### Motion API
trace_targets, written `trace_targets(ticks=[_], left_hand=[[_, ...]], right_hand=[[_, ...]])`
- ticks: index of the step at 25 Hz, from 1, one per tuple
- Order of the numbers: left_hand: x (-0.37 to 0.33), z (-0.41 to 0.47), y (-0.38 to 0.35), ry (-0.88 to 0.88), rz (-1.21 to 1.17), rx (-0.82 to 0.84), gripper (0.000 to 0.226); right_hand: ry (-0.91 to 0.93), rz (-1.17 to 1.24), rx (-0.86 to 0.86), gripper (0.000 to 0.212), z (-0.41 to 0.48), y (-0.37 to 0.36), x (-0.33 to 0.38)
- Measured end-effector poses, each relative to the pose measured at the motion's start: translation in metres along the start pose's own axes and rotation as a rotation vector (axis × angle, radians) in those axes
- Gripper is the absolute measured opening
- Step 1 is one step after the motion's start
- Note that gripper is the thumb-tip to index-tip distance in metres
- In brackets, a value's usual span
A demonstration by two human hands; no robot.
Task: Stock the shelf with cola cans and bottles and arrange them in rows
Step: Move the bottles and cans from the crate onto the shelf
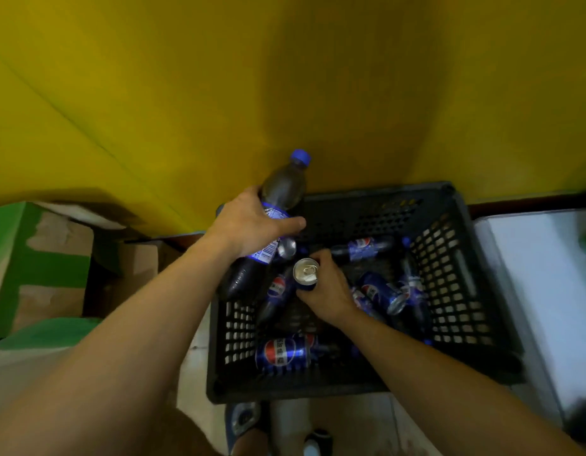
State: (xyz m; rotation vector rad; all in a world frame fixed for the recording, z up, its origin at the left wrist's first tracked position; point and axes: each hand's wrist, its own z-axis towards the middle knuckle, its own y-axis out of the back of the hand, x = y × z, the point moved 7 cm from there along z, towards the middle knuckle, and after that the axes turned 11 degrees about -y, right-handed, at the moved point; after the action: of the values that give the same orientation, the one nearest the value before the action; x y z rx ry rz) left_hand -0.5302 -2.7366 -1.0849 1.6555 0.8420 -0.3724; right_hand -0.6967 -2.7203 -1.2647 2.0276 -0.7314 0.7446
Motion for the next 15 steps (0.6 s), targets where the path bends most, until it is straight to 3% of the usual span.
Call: trace_targets(ticks=[3,8,15], left_hand=[[-0.051,-0.008,0.006,-0.047,-0.281,-0.100,0.096],[-0.157,-0.044,0.009,-0.214,-0.563,-0.170,0.060],[-0.366,-0.150,-0.044,-0.521,-0.723,0.216,0.053]], right_hand=[[0.109,0.065,-0.193,0.064,-0.035,0.105,0.044],[0.269,0.100,-0.490,0.062,-0.143,0.273,0.107],[0.312,0.281,-0.836,0.062,-0.358,0.418,0.093]])
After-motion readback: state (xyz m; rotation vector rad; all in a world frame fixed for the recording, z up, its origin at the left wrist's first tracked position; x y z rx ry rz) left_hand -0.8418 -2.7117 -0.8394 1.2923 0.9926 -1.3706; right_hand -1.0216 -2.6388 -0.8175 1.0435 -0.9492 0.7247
